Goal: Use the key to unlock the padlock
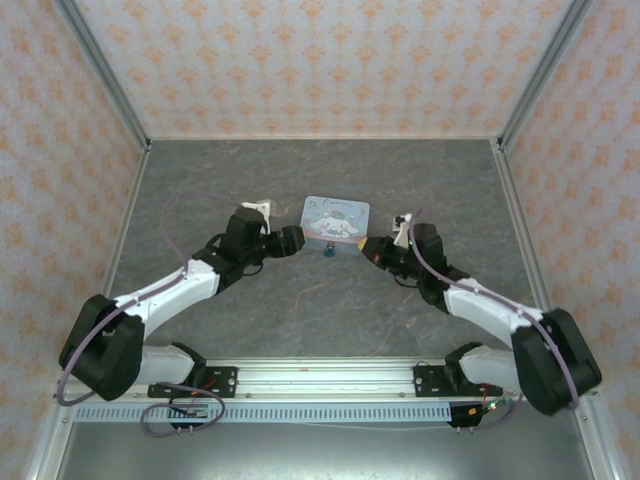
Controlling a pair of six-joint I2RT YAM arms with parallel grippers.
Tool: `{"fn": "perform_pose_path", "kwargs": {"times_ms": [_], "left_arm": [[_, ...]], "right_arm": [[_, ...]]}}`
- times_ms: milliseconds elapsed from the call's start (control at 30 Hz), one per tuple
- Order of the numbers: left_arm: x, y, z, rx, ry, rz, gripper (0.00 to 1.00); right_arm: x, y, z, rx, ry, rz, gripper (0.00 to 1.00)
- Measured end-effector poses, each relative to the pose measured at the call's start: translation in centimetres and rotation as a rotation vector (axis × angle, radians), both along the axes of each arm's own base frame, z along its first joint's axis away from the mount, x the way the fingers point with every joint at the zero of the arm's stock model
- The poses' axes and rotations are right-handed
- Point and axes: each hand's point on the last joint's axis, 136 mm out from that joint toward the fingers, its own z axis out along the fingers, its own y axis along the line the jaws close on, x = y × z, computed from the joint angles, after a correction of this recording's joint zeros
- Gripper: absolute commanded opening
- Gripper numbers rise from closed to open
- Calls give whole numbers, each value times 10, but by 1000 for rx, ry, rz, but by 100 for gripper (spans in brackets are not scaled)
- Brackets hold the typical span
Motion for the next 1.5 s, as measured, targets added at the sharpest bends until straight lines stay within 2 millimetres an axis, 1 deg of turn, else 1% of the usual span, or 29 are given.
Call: {"fn": "perform_pose_path", "kwargs": {"times_ms": [33,100,200,233,333,367,433,467,600,700,833,1000,1133,1333,1500], "left_arm": [[-6,-4,-1,14,-14,-19,71],[-18,-14,-1,62,-59,-56,71],[-35,-24,0,100,-119,-104,74],[-37,-24,0,108,-130,-107,74],[-34,-22,2,115,-146,-102,75],[-33,-24,1,110,-149,-102,81],[-29,-29,0,100,-155,-110,98],[-28,-32,-4,92,-150,-116,100],[-25,-42,-21,71,-110,-135,100],[-24,-49,-34,55,-79,-151,99],[-22,-60,-51,23,-34,-168,89],[-16,-74,-67,-19,15,-178,83],[-12,-82,-73,-38,35,-177,79],[1,-98,-73,-61,24,-179,74],[7,-99,-83,-47,33,-153,73]], "right_arm": [[6,4,-1,4,2,2,0],[18,10,0,11,-1,3,0],[37,18,2,22,-14,-2,0],[42,21,2,24,-18,-5,0],[55,25,-3,23,-18,-10,0],[59,26,-6,24,-16,-13,0],[65,28,-12,22,-11,-16,0],[68,28,-15,20,-7,-18,0],[73,24,-29,3,18,-36,0],[74,24,-33,-4,22,-38,0],[75,24,-33,-10,20,-35,0],[74,23,-34,-7,15,-35,0],[73,23,-34,-3,5,-35,0],[72,23,-34,2,-5,-34,0],[72,23,-34,-4,-10,-31,0]]}}
